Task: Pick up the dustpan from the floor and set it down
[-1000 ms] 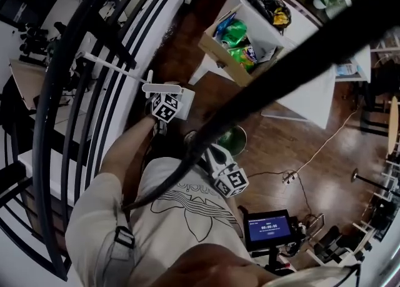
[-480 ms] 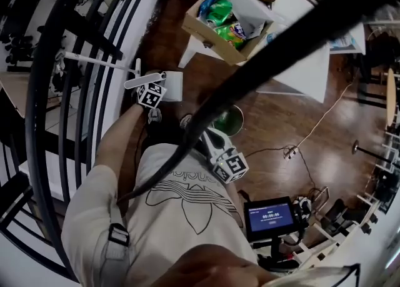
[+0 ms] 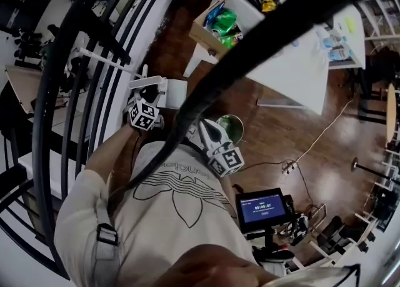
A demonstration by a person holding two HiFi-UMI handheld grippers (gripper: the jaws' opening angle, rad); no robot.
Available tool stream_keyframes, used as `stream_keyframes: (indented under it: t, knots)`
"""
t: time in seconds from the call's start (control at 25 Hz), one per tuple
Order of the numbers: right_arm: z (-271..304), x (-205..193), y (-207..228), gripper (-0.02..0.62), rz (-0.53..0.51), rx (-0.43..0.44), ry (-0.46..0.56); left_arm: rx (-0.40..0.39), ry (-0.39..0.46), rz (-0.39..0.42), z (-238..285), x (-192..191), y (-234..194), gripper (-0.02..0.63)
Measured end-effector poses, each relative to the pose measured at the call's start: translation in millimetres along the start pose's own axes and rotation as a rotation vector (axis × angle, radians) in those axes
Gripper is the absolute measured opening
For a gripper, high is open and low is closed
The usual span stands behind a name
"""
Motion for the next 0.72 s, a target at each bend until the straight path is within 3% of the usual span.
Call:
stream_keyframes:
  t: [0.04,0.08,0.12,0.28,0.4,0.48,0.6,0.72]
  knots:
    - [3.7,7.5,2.7,0.002,-0.006,0.004,0.022,0.017,0.01,0.017,-14.8,-2.8,-0.2,0.208]
    - [8.2,15.1,5.3,0.002,-0.016,0.013,0.043,0.014,0.029,0.034,-29.8,-2.2,0.5,0.064]
    - [11.5,21.8,6.7,0.002,-0.029,0.023,0.06,-0.027,0.058,0.04,-45.4,2.3,4.8,0.02]
    - [10.9,37.7,-9.1,0.002,-0.099,0.073,0.074,-0.34,0.246,-0.075,-105.2,60.5,38.2,0.02]
    - [10.6,46.3,-27.0,0.002,-0.151,0.101,0.056,-0.467,0.365,-0.18,-131.6,123.2,54.4,0.021]
    - [13.9,50.3,-27.5,0.002,-0.16,0.107,0.06,-0.512,0.429,-0.249,-137.8,154.1,63.3,0.021]
    - [20.8,48.4,-26.1,0.002,-0.151,0.114,0.07,-0.494,0.479,-0.336,-136.9,165.2,76.8,0.02]
    - [31.1,45.0,-22.0,0.002,-0.152,0.129,0.044,-0.462,0.503,-0.298,-132.7,169.9,81.4,0.02]
Point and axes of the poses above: the fingertips, and each gripper's own axes: z forward along the fingers, y to its right, x out of its top, the point moved 3 cm from there along -z, backward along the fingers, and after that the axes turned 4 degrees about x, right-handed, at the moved point
